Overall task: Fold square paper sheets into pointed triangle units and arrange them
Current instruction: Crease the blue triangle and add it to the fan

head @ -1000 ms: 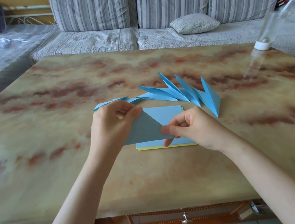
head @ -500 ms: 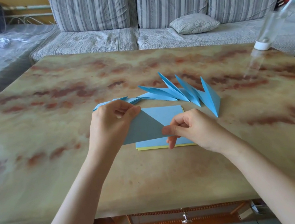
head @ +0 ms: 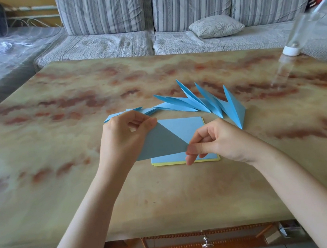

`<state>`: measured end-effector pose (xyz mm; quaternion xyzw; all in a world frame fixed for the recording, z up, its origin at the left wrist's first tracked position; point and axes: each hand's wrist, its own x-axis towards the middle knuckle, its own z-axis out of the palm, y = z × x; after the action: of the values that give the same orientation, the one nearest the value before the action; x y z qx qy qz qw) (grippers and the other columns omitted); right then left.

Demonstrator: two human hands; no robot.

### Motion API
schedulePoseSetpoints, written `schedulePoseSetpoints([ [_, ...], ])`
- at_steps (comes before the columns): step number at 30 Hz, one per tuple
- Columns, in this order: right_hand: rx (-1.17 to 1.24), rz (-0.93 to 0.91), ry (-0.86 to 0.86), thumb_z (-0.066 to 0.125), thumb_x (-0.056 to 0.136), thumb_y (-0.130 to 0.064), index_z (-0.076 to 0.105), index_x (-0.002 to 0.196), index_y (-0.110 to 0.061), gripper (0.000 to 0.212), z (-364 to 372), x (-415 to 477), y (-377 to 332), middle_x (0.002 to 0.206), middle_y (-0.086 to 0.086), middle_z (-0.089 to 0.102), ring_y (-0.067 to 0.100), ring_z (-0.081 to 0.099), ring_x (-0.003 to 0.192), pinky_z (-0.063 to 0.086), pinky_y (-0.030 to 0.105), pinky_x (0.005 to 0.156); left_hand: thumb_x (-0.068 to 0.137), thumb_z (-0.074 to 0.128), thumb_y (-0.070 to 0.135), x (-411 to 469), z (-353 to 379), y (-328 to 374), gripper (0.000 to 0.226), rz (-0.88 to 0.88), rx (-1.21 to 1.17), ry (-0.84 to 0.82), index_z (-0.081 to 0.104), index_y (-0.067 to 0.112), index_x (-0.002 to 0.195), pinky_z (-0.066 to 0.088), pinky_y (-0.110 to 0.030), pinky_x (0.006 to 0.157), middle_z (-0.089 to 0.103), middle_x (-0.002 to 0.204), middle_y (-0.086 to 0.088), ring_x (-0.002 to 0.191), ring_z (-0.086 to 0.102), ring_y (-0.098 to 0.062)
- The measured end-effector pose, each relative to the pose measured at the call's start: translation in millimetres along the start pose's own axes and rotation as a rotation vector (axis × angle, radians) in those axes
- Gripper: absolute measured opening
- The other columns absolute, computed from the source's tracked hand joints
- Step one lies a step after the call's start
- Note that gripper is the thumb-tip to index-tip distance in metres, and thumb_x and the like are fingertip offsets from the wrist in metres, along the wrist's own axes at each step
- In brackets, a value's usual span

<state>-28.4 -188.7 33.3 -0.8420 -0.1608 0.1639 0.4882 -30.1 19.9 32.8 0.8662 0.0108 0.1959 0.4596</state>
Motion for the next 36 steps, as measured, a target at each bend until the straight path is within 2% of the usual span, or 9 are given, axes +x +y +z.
schedulePoseSetpoints([
  [5, 0.052, 0.019, 0.06, 0.071, 0.085, -0.018, 0.072, 0.091, -0.006, 0.014, 0, 0, 3, 0.087, 0.005, 0.076, 0.015, 0.071, 0.088, 0.054, 0.033, 0.078, 0.082, 0.071, 0.022, 3, -2, 1, 0.006, -0.013, -0.115, -0.038, 0.072, 0.017, 0.079, 0.035, -0.003, 0.059, 0.064, 0.07, 0.011, 0.062, 0.054, 0.01],
  [9, 0.16, -0.028, 0.171, 0.072, 0.071, -0.039, 0.074, 0.096, -0.019, 0.033, 4, 3, 1, 0.096, -0.004, 0.075, 0.007, 0.067, 0.089, 0.053, 0.027, 0.079, 0.08, 0.074, 0.029, 4, 1, -2, 0.009, -0.065, -0.193, -0.119, 0.069, 0.024, 0.074, 0.034, -0.012, 0.057, 0.059, 0.066, 0.013, 0.064, 0.052, -0.001],
  [11, 0.249, -0.08, 0.223, 0.073, 0.071, -0.034, 0.074, 0.092, -0.019, 0.027, 10, 6, 0, 0.093, -0.006, 0.075, 0.004, 0.067, 0.087, 0.052, 0.02, 0.079, 0.078, 0.075, 0.032, 0, 6, 0, 0.012, -0.049, -0.214, -0.162, 0.068, 0.025, 0.072, 0.035, -0.011, 0.059, 0.057, 0.063, 0.016, 0.064, 0.052, 0.0],
  [14, 0.287, -0.126, 0.29, 0.074, 0.079, -0.016, 0.072, 0.081, -0.016, 0.003, 19, 10, -4, 0.08, -0.006, 0.073, 0.007, 0.066, 0.08, 0.052, 0.021, 0.082, 0.081, 0.072, 0.023, -5, 13, 6, 0.012, 0.017, -0.215, -0.196, 0.067, 0.022, 0.071, 0.035, -0.006, 0.063, 0.057, 0.06, 0.021, 0.064, 0.051, 0.004],
  [15, 0.283, -0.128, 0.297, 0.073, 0.081, -0.012, 0.071, 0.08, -0.014, 0.003, 20, 10, -4, 0.078, -0.005, 0.072, 0.007, 0.065, 0.078, 0.052, 0.02, 0.081, 0.081, 0.072, 0.021, -7, 15, 7, 0.012, 0.033, -0.216, -0.196, 0.066, 0.021, 0.071, 0.035, -0.006, 0.064, 0.057, 0.06, 0.023, 0.064, 0.051, 0.004],
  [24, 0.173, -0.05, 0.24, 0.075, 0.08, -0.015, 0.072, 0.078, -0.012, 0.005, 13, 6, -1, 0.072, -0.001, 0.069, 0.004, 0.056, 0.062, 0.046, 0.014, 0.064, 0.082, 0.072, 0.024, 2, 4, -4, 0.009, -0.015, -0.216, -0.129, 0.067, 0.023, 0.074, 0.035, -0.007, 0.061, 0.061, 0.065, 0.022, 0.066, 0.054, 0.006],
  [28, 0.169, -0.034, 0.208, 0.073, 0.081, -0.013, 0.071, 0.078, -0.008, 0.006, 6, 1, 2, 0.072, 0.004, 0.073, 0.005, 0.064, 0.065, 0.051, 0.019, 0.068, 0.082, 0.072, 0.022, 8, -4, -7, 0.006, -0.02, -0.216, -0.053, 0.069, 0.021, 0.076, 0.036, -0.011, 0.062, 0.066, 0.073, 0.009, 0.065, 0.055, 0.005],
  [32, 0.125, 0.005, 0.182, 0.076, 0.079, -0.019, 0.073, 0.079, -0.006, 0.014, 3, 0, 2, 0.077, 0.005, 0.075, 0.005, 0.064, 0.069, 0.052, 0.022, 0.071, 0.081, 0.073, 0.022, 6, -2, -7, 0.009, 0.002, -0.163, -0.052, 0.068, 0.023, 0.074, 0.035, -0.005, 0.061, 0.067, 0.075, 0.007, 0.064, 0.056, 0.008],
  [36, 0.081, 0.039, 0.159, 0.078, 0.072, -0.032, 0.075, 0.082, -0.008, 0.025, 2, 1, 4, 0.084, 0.005, 0.075, 0.009, 0.065, 0.076, 0.054, 0.031, 0.081, 0.078, 0.075, 0.034, 8, -2, -12, 0.011, -0.012, -0.144, -0.09, 0.067, 0.028, 0.072, 0.038, -0.019, 0.069, 0.065, 0.078, 0.008, 0.077, 0.059, -0.007],
])
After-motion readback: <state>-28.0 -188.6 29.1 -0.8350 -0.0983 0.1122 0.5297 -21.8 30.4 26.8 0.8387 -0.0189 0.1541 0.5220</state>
